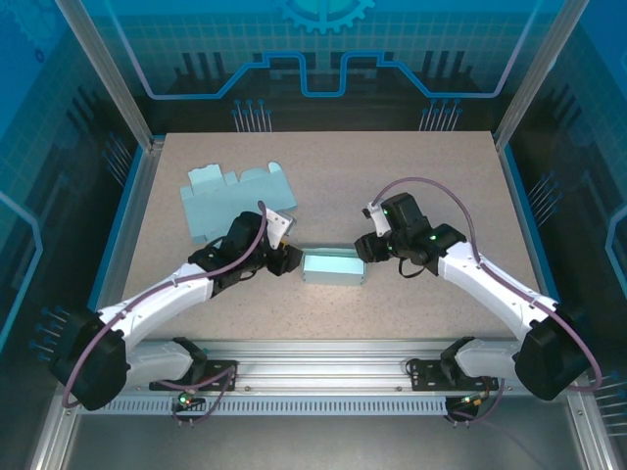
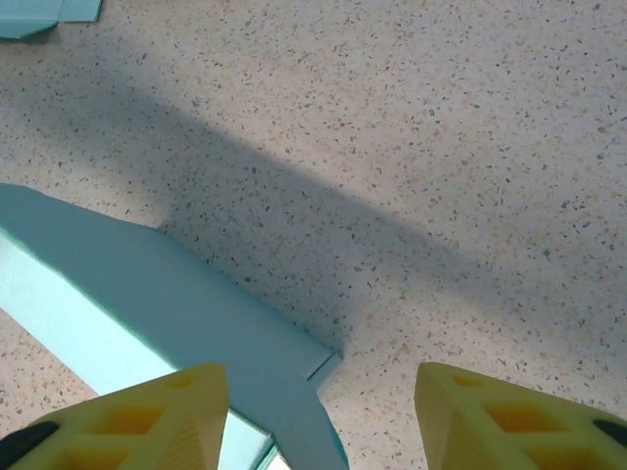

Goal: Fold the paper box

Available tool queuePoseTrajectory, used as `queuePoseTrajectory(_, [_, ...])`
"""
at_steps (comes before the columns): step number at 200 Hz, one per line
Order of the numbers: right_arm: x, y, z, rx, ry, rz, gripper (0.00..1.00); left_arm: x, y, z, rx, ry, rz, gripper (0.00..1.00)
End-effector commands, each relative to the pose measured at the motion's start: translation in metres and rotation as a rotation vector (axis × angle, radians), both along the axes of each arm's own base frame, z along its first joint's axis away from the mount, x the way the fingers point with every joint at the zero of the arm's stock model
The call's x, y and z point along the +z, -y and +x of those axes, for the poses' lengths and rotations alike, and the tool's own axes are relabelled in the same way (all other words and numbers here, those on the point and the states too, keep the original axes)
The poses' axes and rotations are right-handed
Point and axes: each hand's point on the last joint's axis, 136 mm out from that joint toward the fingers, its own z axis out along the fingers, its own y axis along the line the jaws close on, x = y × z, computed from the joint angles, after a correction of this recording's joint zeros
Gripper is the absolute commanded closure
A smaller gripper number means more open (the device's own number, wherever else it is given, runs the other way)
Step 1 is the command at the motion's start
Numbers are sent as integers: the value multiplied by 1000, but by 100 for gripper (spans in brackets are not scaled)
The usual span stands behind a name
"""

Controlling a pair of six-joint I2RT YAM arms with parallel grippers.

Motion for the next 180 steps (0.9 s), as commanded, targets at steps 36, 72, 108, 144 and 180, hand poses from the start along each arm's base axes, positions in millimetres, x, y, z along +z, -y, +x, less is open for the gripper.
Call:
queuePoseTrajectory(36, [14,0,-5,1,21,12,44,15,7,-7,-51,16,28,44])
queuePoseTrajectory(72, [26,-1,-13,18,39,38,44,31,2,-15,-83,69,44,44])
queuePoseTrajectory(108, [23,2,-27,16,46,42,46,23,-1,-17,-110,65,93,47])
queuePoseTrajectory(144, [7,6,-37,11,25,34,46,11,0,-7,-90,38,123,49])
queuePoseTrajectory(180, [-8,11,-36,-5,5,-3,46,-2,1,1,-57,13,145,51])
